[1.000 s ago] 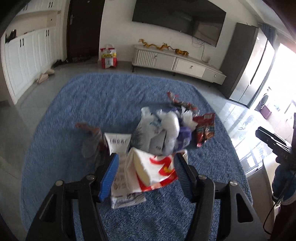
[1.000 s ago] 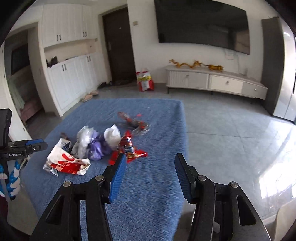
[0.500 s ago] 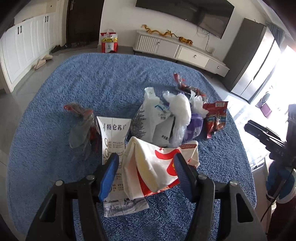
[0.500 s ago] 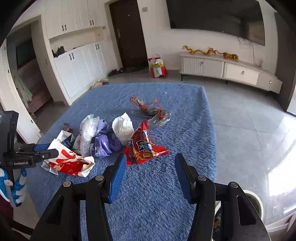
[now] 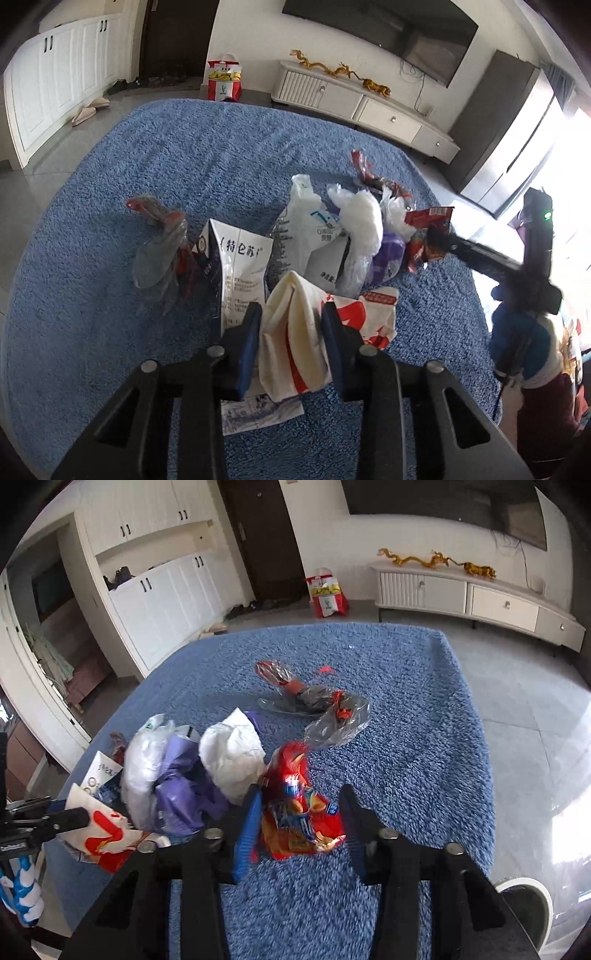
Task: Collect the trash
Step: 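Grasp a red-white wrapper with the left tool while the right tool grasps a red chip bag, then carry both items over the bin and open both tools to drop them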
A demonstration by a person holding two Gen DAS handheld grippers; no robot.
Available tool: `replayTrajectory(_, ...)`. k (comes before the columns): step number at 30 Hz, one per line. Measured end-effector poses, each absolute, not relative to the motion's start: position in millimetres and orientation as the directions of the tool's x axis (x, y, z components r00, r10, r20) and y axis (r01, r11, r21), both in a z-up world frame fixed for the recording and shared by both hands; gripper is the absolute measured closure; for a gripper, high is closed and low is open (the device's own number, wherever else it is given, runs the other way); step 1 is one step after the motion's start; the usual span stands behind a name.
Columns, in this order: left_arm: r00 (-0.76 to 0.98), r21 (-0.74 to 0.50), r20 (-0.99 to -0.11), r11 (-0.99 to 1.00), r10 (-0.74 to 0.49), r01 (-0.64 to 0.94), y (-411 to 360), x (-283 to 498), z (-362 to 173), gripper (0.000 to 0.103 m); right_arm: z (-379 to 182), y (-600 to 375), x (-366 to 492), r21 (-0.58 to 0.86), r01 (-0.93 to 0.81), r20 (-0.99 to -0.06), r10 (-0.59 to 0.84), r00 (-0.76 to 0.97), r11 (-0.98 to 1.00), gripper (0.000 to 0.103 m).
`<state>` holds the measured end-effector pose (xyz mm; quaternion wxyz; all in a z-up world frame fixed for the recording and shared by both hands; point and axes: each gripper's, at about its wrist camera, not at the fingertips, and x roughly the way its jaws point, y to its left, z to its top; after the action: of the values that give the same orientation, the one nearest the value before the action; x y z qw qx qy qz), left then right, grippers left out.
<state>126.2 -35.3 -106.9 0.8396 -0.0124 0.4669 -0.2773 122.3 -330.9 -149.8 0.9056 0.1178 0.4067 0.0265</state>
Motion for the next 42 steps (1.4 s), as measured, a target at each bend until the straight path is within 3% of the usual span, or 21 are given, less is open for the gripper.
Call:
replayTrajectory(1,0.418,-0.278,-0.773,0.847,-0.477,0.453,-35,124,-105,0.075,-150,-331,121,0.235,0.044,-0.729,0.146,0.669,0.971,0.09)
replayTrajectory(2,0.424,-0.277,-0.769,0.847,-0.479,0.454,-34,122,-102,0.076,-150,-330,120,0.232,0.039,-0.727,0.147,0.671,0.972,0.093)
replayTrajectory(7,0.451,-0.264,-0.75,0.845,-0.483,0.466,-37,110,-88,0.077,-139,-322,100,0.219,-0.004,-0.702,0.161,0.694,0.976,0.099)
replayTrajectory(17,0.547,-0.221,-0.703,0.871,-0.454,0.438,-29,82,-42,0.077,-97,-329,45,0.218,-0.039,-0.612,0.167,0.773,0.975,0.099)
replayTrajectory(28,0.585,-0.173,-0.657,0.85,-0.475,0.497,-64,50,5,0.077,-69,-388,-31,0.218,0.055,-0.522,0.069,0.85,0.974,0.099)
replayTrajectory(35,0.523,-0.156,-0.664,0.783,-0.535,0.603,-135,38,6,0.077,-78,-446,-83,0.208,0.215,-0.532,-0.074,0.844,0.954,0.099)
replayTrajectory(42,0.417,-0.133,-0.709,0.688,-0.569,0.713,-225,27,-16,0.077,-118,-499,-128,0.203,0.389,-0.61,-0.195,0.768,0.898,0.099)
